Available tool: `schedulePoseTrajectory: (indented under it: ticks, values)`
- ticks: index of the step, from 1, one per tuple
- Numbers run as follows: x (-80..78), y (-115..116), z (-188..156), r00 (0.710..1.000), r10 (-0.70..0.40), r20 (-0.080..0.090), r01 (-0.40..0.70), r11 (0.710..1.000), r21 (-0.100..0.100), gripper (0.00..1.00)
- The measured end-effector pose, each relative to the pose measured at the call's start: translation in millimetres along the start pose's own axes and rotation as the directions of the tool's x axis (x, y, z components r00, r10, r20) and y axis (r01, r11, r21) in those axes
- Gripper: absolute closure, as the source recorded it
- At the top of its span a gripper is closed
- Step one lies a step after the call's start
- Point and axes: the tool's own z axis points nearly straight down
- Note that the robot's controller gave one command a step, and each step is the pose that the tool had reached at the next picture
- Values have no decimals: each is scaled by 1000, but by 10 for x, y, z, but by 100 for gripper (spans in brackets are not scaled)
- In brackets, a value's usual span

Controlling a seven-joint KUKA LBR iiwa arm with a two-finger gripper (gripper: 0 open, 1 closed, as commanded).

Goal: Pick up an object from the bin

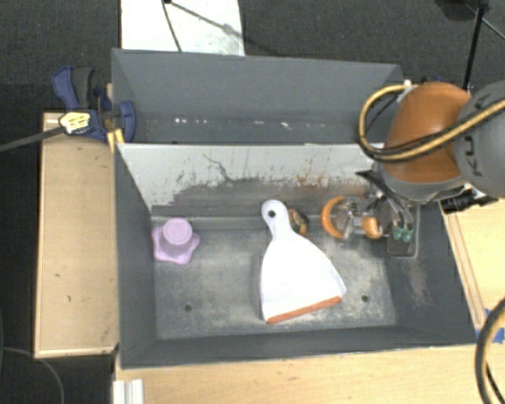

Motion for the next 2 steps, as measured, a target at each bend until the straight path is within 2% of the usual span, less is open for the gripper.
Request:
schedulePoseTrajectory:
  ticks: [2]
  values:
    - [-18,-1,-367,1000,-1,10,1,1000,0,100]
